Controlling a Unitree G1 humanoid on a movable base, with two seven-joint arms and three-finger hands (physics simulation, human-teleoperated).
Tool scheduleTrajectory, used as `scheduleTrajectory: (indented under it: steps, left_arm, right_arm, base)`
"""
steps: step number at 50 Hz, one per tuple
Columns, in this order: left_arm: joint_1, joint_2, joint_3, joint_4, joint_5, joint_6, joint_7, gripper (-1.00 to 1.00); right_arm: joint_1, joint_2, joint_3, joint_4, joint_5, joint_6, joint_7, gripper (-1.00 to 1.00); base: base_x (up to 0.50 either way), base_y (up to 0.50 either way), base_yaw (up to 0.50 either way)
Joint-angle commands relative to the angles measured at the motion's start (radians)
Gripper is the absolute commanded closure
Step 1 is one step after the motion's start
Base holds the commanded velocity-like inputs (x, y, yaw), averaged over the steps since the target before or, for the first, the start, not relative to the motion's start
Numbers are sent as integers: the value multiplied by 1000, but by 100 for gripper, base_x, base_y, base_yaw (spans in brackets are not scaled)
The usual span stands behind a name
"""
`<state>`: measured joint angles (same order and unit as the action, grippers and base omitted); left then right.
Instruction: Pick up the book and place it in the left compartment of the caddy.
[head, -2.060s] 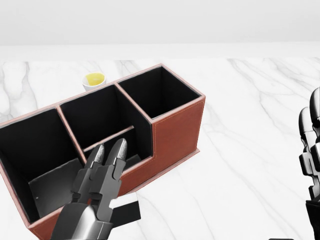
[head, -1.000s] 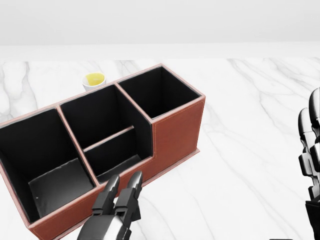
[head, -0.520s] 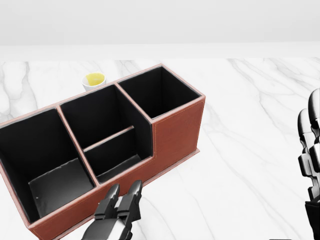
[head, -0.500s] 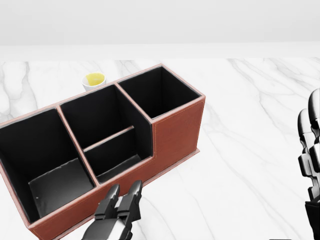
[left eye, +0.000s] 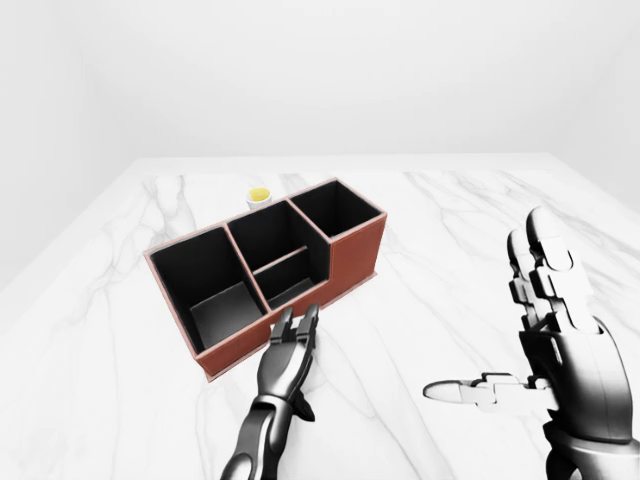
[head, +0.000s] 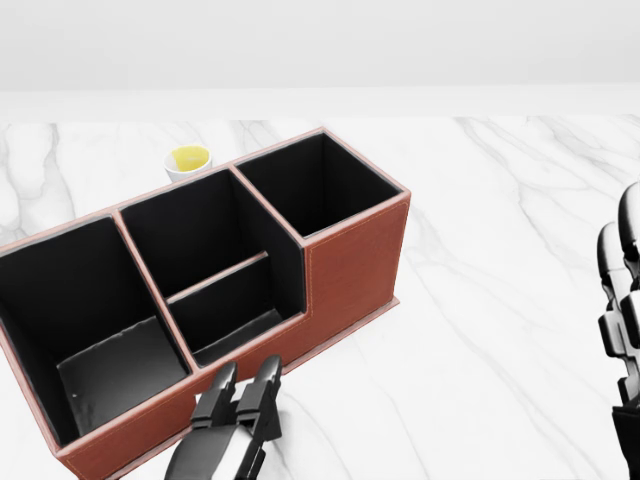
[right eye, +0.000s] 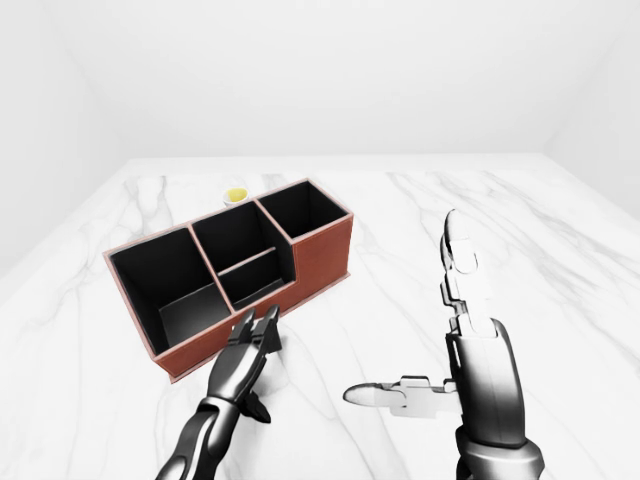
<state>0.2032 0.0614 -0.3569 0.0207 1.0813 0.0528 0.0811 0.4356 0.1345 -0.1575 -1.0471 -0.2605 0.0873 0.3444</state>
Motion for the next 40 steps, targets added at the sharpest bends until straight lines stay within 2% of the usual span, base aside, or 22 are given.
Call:
scheduleTrajectory:
  steps: [1, 8, 9, 10, 12, 15, 20, 25, 40]
  left_arm:
    - [-28, -15, 28, 88, -26, -8, -17, -100]
    - [-30, -16, 28, 106, -13, -10, -21, -100]
    - [-30, -15, 28, 105, -12, -11, -24, 69]
    - [-25, -11, 25, 101, -8, -16, -29, 100]
    - [-15, -5, 16, 100, 6, -24, -33, 100]
    - [-12, -6, 15, 101, 13, -23, -32, 100]
    - [-7, 0, 4, 110, 29, -41, -39, 100]
    - [-15, -3, 9, 126, 34, -46, -32, 100]
    - [-40, -16, 38, 138, 41, -39, 12, 100]
  right_arm:
    - [-3, 0, 1, 0, 0, 0, 2, -100]
    - [-4, 0, 3, 0, -3, 0, 2, -100]
    - [-4, 0, 2, 0, -2, 0, 2, -100]
    - [-4, 1, 1, 0, -1, 0, 2, -100]
    - [-4, 1, 1, 0, -1, 0, 2, -100]
    - [-4, 1, 4, 0, -3, 0, 1, -100]
    - [-5, -4, 10, 0, -6, 0, -1, -100]
    - [-3, -3, 11, 0, -6, 0, -1, -100]
    - [-2, 2, 6, 0, -5, 0, 4, -100]
  base:
    - [0, 0, 0]
    - [0, 0, 0]
    - [0, 0, 0]
    - [0, 0, 0]
    - [0, 0, 0]
    - [0, 0, 0]
    - [0, 0, 0]
    - [0, 0, 0]
    - [0, 0, 0]
